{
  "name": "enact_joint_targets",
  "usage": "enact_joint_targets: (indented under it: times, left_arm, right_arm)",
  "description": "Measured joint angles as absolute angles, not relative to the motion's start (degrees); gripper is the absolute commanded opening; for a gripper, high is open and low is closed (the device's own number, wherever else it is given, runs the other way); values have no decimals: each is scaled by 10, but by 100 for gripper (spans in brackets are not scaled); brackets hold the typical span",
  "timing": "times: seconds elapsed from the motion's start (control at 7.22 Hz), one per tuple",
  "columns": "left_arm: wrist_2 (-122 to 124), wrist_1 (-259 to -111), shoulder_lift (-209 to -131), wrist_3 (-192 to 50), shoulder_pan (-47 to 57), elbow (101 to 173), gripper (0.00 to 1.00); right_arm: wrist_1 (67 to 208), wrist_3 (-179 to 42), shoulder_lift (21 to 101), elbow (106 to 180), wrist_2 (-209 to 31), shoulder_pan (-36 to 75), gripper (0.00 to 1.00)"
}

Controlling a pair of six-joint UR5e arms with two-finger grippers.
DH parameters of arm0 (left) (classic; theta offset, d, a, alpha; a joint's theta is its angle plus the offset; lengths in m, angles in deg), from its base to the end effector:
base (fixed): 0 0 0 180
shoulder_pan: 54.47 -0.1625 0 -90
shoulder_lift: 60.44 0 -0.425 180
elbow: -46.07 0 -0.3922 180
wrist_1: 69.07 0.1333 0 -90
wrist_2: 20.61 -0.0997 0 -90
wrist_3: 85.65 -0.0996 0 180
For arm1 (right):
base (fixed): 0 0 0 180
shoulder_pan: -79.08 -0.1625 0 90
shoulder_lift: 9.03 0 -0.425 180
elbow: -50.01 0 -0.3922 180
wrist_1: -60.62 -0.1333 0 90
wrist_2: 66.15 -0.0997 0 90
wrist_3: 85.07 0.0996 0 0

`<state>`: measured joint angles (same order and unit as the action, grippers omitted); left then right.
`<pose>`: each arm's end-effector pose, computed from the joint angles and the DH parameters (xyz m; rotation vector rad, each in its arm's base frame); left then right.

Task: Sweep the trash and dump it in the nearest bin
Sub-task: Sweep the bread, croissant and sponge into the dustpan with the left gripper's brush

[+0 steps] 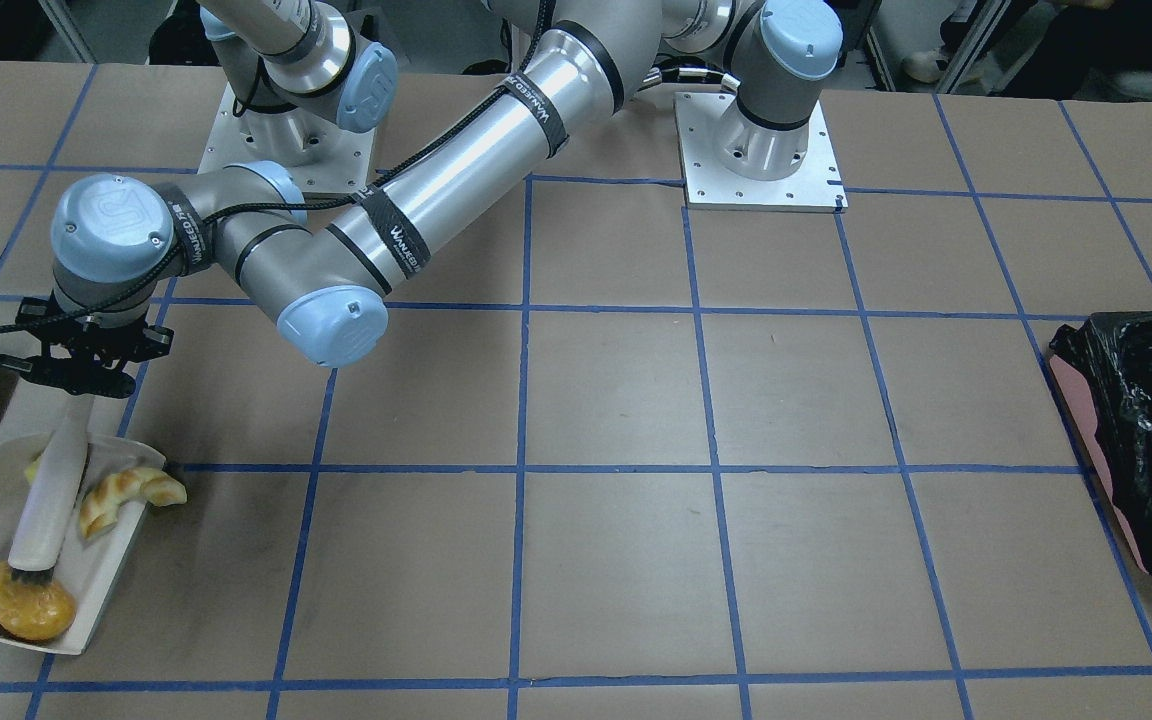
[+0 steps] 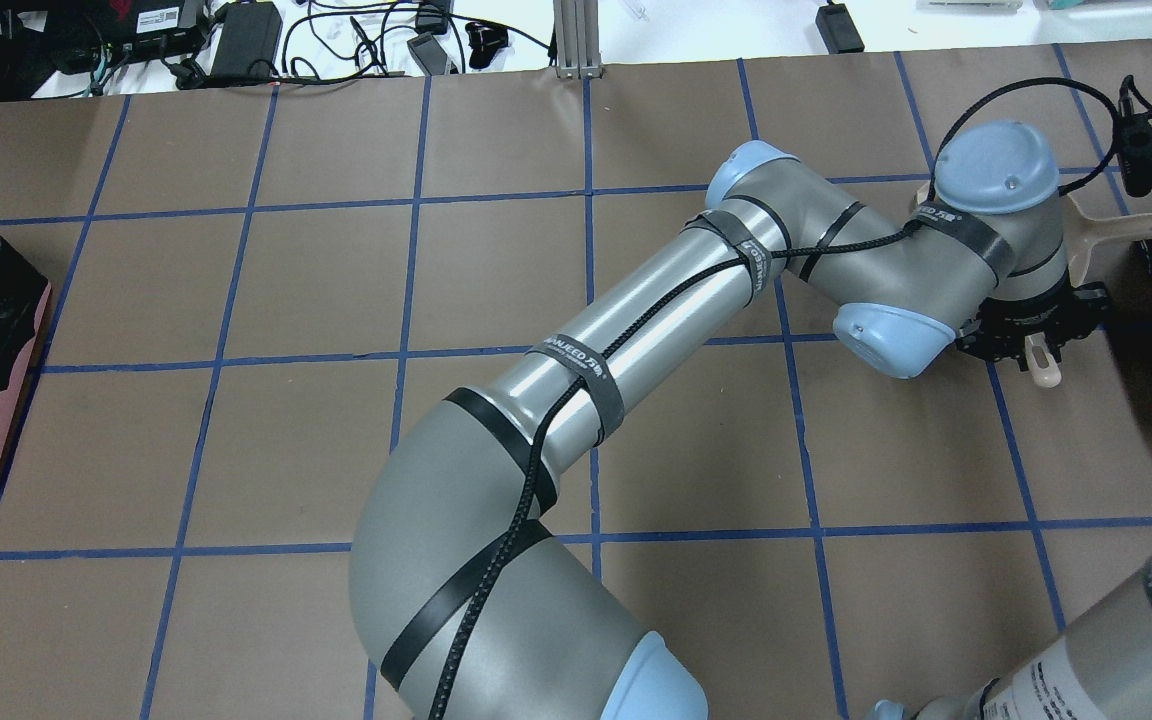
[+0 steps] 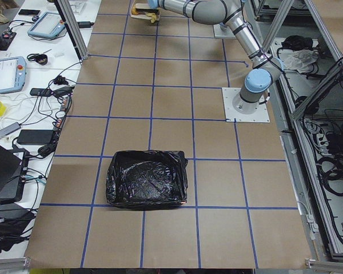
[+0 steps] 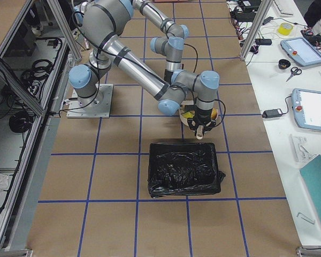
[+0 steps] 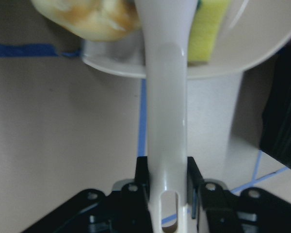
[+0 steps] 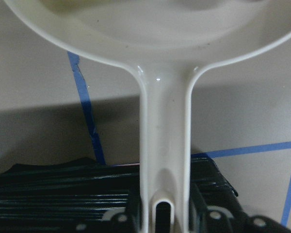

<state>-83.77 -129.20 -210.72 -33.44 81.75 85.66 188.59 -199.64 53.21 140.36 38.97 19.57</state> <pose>-0.7584 -0.4799 0.2566 0.0263 -2.5742 -0.1684 -0.2417 -0.6220 0.2761 1.9074 -2.1647 -0.2905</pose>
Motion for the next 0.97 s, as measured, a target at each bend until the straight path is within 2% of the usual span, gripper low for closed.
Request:
enact_joint_targets:
  times: [0.42,0.97]
  left_arm:
    - [-849,-1297,-2079,-324,817,877,0]
    - [-925,-1393,-2000,-355,777,1001,0]
  right_arm:
    - [1885,-1993,532,1404,386,196,0]
    - [1879,-1993,531,1405,369,196,0]
